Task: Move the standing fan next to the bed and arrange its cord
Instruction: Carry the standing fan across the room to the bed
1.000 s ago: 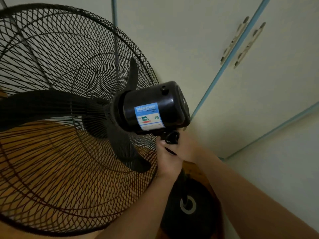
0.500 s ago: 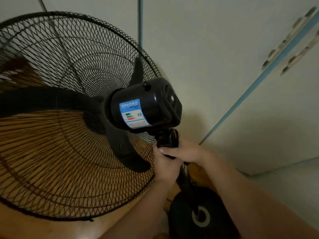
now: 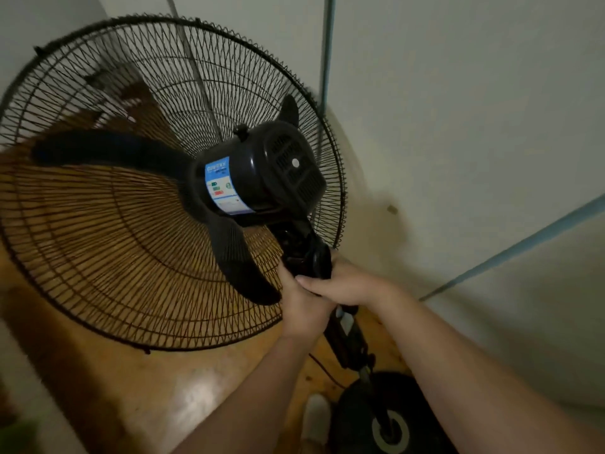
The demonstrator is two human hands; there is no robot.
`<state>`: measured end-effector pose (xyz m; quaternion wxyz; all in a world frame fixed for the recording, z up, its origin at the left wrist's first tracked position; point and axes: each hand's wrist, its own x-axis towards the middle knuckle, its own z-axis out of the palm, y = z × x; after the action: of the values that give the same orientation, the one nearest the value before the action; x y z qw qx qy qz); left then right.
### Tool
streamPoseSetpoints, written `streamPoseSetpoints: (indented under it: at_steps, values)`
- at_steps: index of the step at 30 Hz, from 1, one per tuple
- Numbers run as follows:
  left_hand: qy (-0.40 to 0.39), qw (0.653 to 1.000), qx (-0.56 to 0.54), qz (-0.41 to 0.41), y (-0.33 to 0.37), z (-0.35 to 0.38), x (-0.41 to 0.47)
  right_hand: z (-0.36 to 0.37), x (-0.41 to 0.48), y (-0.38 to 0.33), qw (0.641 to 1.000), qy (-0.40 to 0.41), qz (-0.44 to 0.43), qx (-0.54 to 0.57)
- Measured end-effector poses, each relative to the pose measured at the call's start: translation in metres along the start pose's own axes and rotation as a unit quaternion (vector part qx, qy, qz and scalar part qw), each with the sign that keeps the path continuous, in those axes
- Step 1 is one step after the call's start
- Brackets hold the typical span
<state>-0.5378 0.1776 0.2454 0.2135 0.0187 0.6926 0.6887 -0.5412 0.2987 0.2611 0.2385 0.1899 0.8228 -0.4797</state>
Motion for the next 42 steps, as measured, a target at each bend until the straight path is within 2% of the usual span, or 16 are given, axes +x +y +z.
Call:
streamPoseSetpoints:
  at_steps: [5,13,16,20,23,27,30,35,42]
  values:
    - [0.026,0.999,0.025,0.001,-0.004,-0.009,0.012,0.006,0.009,-0.008,0.999,0.006,0.011,-0.039]
    - [0.105,0.994,0.015,-0.026,-0.009,-0.004,0.017,0.008,0.012,-0.006,0.993,-0.048,0.010,0.104]
    - [0.108,0.994,0.020,-0.027,-0.011,-0.003,0.019,0.010,0.010,0.009,0.989,-0.057,0.011,0.138]
    - [0.121,0.992,0.021,-0.027,-0.010,-0.005,0.024,0.021,0.003,0.041,0.970,0.016,0.040,0.240]
    - [0.124,0.992,0.022,-0.022,-0.010,-0.006,0.028,0.032,0.002,0.051,0.959,0.086,0.071,0.261]
    - [0.133,0.991,0.020,-0.019,-0.011,-0.004,0.033,0.038,0.011,0.050,0.954,0.103,0.075,0.270]
    - [0.141,0.990,0.022,-0.019,-0.013,-0.003,0.037,0.037,0.018,0.051,0.949,0.082,0.107,0.284]
    - [0.152,0.988,0.023,-0.019,-0.013,-0.005,0.042,0.031,0.035,0.048,0.964,0.054,0.134,0.225]
    - [0.179,0.984,-0.007,-0.021,-0.019,-0.008,0.047,0.051,0.053,0.042,0.948,-0.003,0.093,0.305]
